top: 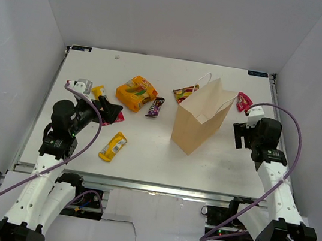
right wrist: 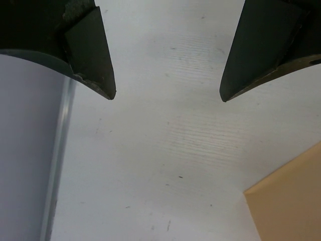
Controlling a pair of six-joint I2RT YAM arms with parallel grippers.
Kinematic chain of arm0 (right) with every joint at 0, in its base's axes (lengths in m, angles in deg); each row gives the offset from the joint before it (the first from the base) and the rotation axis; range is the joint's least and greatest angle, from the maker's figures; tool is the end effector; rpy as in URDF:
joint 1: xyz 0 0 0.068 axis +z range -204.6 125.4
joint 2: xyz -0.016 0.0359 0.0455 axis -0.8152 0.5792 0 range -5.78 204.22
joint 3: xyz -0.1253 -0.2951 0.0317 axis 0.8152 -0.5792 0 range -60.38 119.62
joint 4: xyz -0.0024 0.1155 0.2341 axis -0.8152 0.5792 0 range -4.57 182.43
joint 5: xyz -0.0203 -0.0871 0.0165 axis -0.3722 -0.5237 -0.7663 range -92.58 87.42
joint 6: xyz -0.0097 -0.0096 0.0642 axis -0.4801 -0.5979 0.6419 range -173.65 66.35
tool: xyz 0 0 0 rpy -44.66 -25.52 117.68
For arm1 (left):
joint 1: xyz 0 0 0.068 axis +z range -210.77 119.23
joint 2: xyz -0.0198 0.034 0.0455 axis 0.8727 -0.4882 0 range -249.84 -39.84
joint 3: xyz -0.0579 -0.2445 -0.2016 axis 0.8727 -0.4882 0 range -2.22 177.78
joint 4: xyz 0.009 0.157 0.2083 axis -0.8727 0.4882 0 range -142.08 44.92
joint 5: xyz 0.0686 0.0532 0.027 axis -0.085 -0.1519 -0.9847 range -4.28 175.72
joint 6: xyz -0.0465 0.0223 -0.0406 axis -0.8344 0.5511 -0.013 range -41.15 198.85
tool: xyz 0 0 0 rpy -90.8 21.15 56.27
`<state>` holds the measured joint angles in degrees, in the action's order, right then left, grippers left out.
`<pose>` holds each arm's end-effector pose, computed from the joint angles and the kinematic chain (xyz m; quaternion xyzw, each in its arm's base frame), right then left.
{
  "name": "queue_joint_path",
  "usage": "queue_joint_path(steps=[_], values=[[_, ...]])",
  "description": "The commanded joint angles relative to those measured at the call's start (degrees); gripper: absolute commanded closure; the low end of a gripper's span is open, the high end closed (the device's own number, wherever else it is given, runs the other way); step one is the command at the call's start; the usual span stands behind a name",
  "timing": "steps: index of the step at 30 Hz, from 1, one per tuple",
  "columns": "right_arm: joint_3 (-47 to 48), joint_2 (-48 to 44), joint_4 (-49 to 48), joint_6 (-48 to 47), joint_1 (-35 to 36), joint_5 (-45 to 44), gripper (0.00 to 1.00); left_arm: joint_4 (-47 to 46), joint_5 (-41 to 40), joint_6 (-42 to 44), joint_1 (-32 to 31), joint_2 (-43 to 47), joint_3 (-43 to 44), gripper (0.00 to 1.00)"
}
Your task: Place the snacks into the paper bag
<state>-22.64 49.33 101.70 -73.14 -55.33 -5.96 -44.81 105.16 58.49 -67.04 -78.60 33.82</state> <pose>0.1957 -0.0055 0.2863 -0.1299 0.8716 -0.1084 0.4601 0.1398 -0.0327 0.3374 0.0151 0.7626 -0.2717 0.5868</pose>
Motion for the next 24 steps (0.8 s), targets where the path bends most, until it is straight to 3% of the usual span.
queue_joint_path(steps=[1,5,8,20,22,24], values=[[4.36,-0.18,-1.95,-12.03,0.03,-2.62,0.10,-1.29,1.83,0.67,0.02,1.41,0.18,0.02],[7.96,5.69,-2.99,-10.58,0.03,0.82,0.10,-1.55,2.44,0.58,0.02,2.02,0.18,0.02],[12.70,14.71,-5.90,-3.04,-1.46,0.47,0.10,-1.55,2.44,0.67,0.02,2.02,0.09,0.02],[45.12,51.92,-4.76,9.81,-2.70,8.38,0.07,-1.64,3.06,0.94,0.11,1.59,0.27,0.02],[53.09,59.27,-3.89,11.13,-2.61,6.90,0.03,-1.73,3.32,1.02,0.11,1.50,0.27,0.02],[60.05,66.74,0.50,12.62,-2.43,-0.01,0.00,-1.73,3.41,1.11,0.20,1.15,0.27,0.02]])
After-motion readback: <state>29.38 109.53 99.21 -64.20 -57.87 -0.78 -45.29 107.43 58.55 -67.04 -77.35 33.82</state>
